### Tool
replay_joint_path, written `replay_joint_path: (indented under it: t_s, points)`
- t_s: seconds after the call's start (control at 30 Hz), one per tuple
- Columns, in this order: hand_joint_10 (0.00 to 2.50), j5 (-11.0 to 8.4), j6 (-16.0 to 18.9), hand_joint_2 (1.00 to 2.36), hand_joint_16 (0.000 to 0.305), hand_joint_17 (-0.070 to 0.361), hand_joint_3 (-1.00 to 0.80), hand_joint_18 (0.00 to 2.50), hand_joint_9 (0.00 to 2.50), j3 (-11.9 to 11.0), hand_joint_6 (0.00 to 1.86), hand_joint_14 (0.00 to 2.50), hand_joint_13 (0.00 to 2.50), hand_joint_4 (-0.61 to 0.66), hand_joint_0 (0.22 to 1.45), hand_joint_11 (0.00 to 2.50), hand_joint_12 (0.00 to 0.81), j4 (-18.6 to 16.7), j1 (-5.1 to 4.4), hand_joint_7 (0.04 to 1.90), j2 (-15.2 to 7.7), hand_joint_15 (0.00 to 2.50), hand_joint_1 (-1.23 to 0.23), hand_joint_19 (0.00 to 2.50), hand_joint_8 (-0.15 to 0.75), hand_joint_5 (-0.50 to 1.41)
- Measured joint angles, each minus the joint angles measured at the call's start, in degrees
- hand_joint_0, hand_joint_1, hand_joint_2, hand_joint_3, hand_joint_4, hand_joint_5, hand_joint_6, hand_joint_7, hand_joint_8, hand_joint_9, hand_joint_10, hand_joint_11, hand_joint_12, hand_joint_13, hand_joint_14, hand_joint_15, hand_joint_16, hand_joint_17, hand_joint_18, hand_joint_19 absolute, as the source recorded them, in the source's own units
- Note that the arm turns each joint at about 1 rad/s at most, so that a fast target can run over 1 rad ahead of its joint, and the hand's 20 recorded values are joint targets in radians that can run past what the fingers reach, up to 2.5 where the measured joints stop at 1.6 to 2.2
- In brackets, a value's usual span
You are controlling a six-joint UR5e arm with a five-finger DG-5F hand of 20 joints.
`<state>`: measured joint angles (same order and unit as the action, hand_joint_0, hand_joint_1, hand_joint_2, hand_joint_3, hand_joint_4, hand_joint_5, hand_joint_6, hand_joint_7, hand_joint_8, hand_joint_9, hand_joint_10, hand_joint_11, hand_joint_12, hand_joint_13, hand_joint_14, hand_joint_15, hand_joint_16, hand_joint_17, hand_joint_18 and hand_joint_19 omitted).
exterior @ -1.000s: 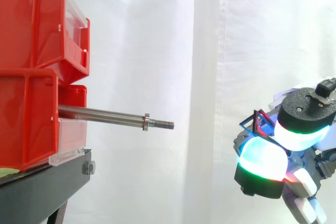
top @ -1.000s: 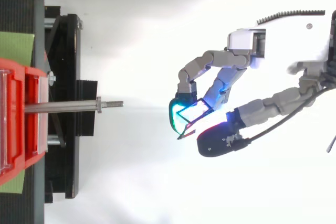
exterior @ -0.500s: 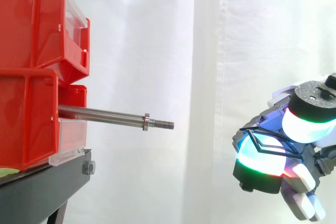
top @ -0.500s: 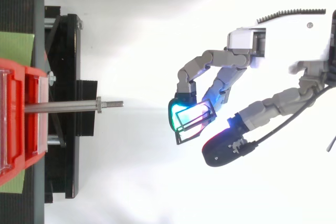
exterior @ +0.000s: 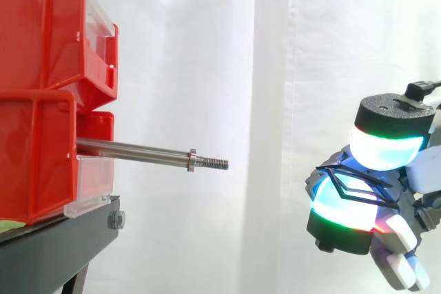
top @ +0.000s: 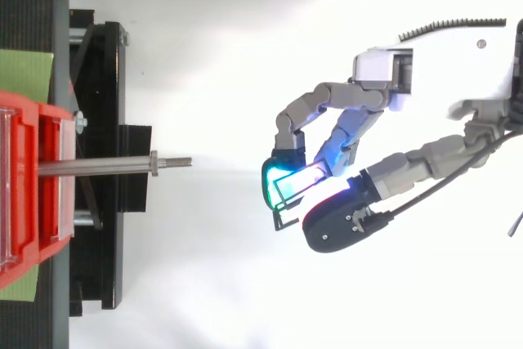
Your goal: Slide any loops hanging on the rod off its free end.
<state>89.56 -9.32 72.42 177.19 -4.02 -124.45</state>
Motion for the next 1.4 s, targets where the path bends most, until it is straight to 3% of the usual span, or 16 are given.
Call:
replay_joint_path:
  t_s: [0.17,0.27,0.83,0.97,1.1,1.27,1.4]
  points:
    - [0.02,0.00,0.00,1.03,0.070,0.157,-0.06,0.81,0.89,0.00,0.85,0.02,0.92,0.22,0.57,0.50,0.399,0.00,-0.08,1.31,0.00,0.52,-0.66,0.72,0.327,-0.18]
    - [0.02,0.00,0.00,1.03,0.070,0.158,-0.03,0.81,0.87,0.00,0.87,0.02,0.92,0.20,0.57,0.51,0.397,0.00,-0.14,1.25,0.00,0.53,-0.69,0.72,0.322,-0.19]
    - [0.02,-0.31,0.42,1.02,0.069,0.155,-0.19,0.79,0.80,-0.92,0.88,0.02,0.89,0.22,0.62,0.50,0.384,0.60,-0.21,1.17,0.01,0.52,-0.84,0.70,0.302,-0.21]
    - [0.02,-0.30,0.44,1.02,0.069,0.155,-0.24,0.79,0.80,-1.15,0.88,0.02,0.89,0.23,0.63,0.51,0.384,0.90,-0.22,1.15,0.03,0.52,-0.84,0.69,0.298,-0.21]
    - [0.02,-0.27,0.44,1.01,0.069,0.154,-0.32,0.79,0.83,-1.20,0.88,0.02,0.90,0.23,0.60,0.50,0.384,1.02,-0.22,1.15,0.02,0.51,-0.75,0.69,0.303,-0.20]
    - [0.02,-0.27,0.44,1.02,0.069,0.155,-0.30,0.80,0.86,-1.22,0.87,0.02,0.91,0.22,0.59,0.50,0.387,1.05,-0.22,1.19,0.02,0.52,-0.69,0.70,0.310,-0.19]
    - [0.02,-0.27,0.44,1.03,0.069,0.155,-0.18,0.80,0.86,-1.22,0.88,0.02,0.91,0.20,0.59,0.51,0.389,1.05,-0.27,1.22,0.02,0.52,-0.69,0.70,0.310,-0.19]
